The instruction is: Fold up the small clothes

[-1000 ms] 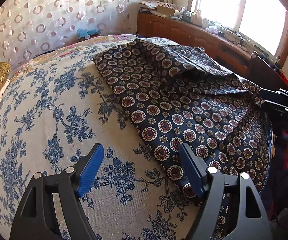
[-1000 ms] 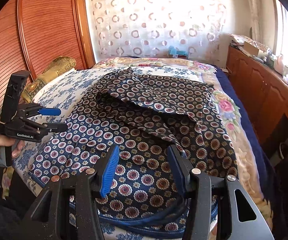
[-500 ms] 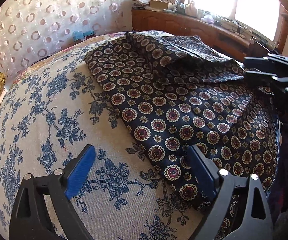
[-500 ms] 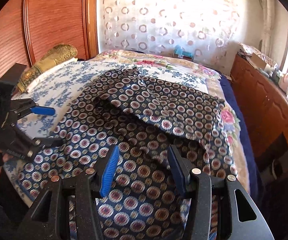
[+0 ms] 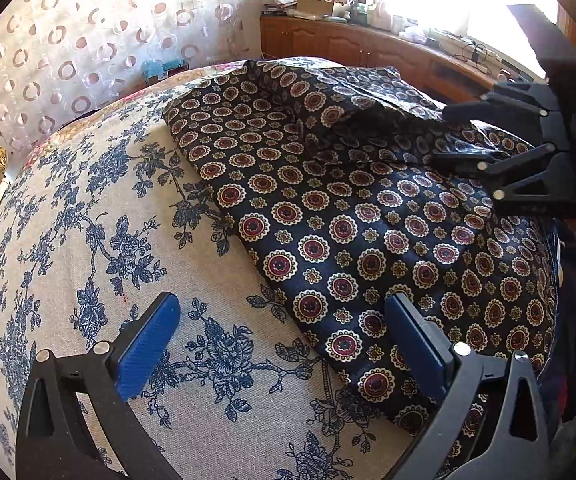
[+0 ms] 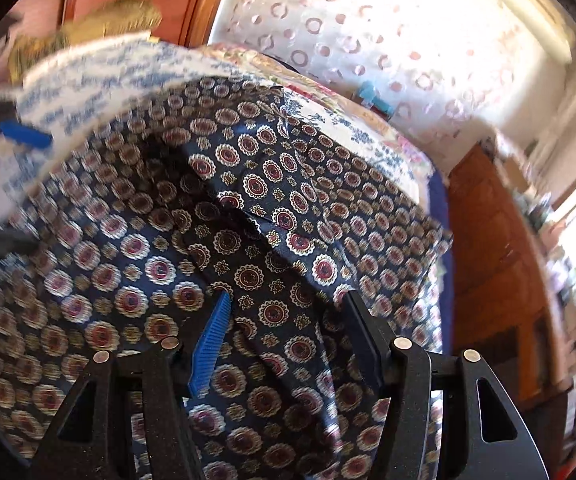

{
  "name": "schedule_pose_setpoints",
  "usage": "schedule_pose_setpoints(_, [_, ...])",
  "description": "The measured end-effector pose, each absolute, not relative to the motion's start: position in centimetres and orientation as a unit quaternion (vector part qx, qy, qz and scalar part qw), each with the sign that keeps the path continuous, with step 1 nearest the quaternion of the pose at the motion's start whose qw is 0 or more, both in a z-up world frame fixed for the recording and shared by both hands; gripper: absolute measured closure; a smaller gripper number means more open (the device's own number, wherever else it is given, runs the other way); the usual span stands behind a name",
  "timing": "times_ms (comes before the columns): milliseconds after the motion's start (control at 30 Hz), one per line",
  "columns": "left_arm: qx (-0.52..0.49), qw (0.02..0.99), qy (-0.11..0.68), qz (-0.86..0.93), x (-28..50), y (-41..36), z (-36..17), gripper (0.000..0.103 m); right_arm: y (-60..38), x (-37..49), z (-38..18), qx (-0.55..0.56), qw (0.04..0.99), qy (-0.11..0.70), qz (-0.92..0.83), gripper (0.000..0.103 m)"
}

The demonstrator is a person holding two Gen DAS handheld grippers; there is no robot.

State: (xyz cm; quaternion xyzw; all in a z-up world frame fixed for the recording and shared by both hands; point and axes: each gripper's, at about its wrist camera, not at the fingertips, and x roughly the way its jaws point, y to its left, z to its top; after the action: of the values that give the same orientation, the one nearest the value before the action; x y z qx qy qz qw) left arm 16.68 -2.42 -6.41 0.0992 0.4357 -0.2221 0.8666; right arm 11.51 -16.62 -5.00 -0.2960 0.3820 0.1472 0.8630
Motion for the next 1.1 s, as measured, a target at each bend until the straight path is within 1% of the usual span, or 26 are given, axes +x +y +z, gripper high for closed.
schedule_pose_setpoints(67, [0.099, 0.867, 0.436, -0.222, 16.7, -2.4, -6.4, 0.001, -15.9, 11.9, -5.4, -0.328, 0.860, 0.367, 0.132, 0.042])
schedule_pose_setpoints(167, [0.099, 0.867, 0.436, -0.222, 16.6, -2.4, -6.4, 0.001, -15.2, 12.6, -5.7, -0.347, 0.859, 0.357, 0.122, 0.042])
schedule_pose_setpoints(367, [0.099, 0.867, 0.436, -0.222, 16.6, -2.4, -6.4, 0.001, -15.4, 15.2, -5.7, -0.304, 0.861, 0.380, 0.148, 0.043])
schedule_pose_setpoints(400, [0.100, 0.867, 0.436, -0.222, 16.6, -2.4, -6.4, 0.001, -15.5, 15.6, -5.6, -0.290, 0.859, 0.390, 0.162, 0.048])
schedule_pose_setpoints(433, [0.100, 0.867, 0.436, -0.222, 16.6, -2.4, -6.4, 0.001, -15.8, 16.1, -5.5, -0.268, 0.857, 0.401, 0.180, 0.071])
schedule_pose_setpoints(467, [0.100, 0.867, 0.436, -0.222, 16.6, -2.4, -6.4, 0.001, -16.4, 16.7, -5.4, -0.231, 0.855, 0.417, 0.205, 0.089])
schedule_pose_setpoints(533, [0.100, 0.867, 0.436, -0.222, 16.6, -2.4, -6.4, 0.001, -17.3, 17.3, -4.9, -0.185, 0.862, 0.419, 0.216, 0.098])
schedule_pose_setpoints(567, [0.100, 0.866, 0.436, -0.222, 16.6, -2.4, -6.4, 0.001, -18.2, 17.8, -4.5, -0.154, 0.866, 0.419, 0.224, 0.099])
schedule_pose_setpoints(633, [0.100, 0.866, 0.436, -0.222, 16.6, -2.4, -6.4, 0.001, -20.1, 18.4, -4.1, -0.099, 0.880, 0.414, 0.212, 0.099])
schedule_pose_setpoints(733, [0.100, 0.866, 0.436, -0.222, 16.6, -2.4, -6.4, 0.001, -24.2, 20.1, -4.5, -0.022, 0.895, 0.423, 0.143, 0.098])
schedule_pose_setpoints(767, [0.100, 0.866, 0.436, -0.222, 16.6, -2.4, -6.4, 0.001, -25.1, 20.6, -4.6, -0.003, 0.896, 0.427, 0.122, 0.091])
schedule_pose_setpoints(867, [0.100, 0.866, 0.436, -0.222, 16.6, -2.4, -6.4, 0.001, -27.5, 21.4, -5.6, 0.071, 0.889, 0.435, 0.123, 0.079])
schedule_pose_setpoints(900, [0.100, 0.866, 0.436, -0.222, 16.7, -2.4, -6.4, 0.001, -27.8, 21.3, -5.6, 0.075, 0.891, 0.432, 0.116, 0.078])
schedule_pose_setpoints(1033, [0.100, 0.866, 0.436, -0.222, 16.6, -2.4, -6.4, 0.001, -26.1, 20.3, -4.6, 0.020, 0.906, 0.406, 0.120, 0.076])
schedule_pose_setpoints(1100, [0.100, 0.866, 0.436, -0.222, 16.7, -2.4, -6.4, 0.001, -24.5, 19.3, -4.2, -0.005, 0.907, 0.400, 0.129, 0.068])
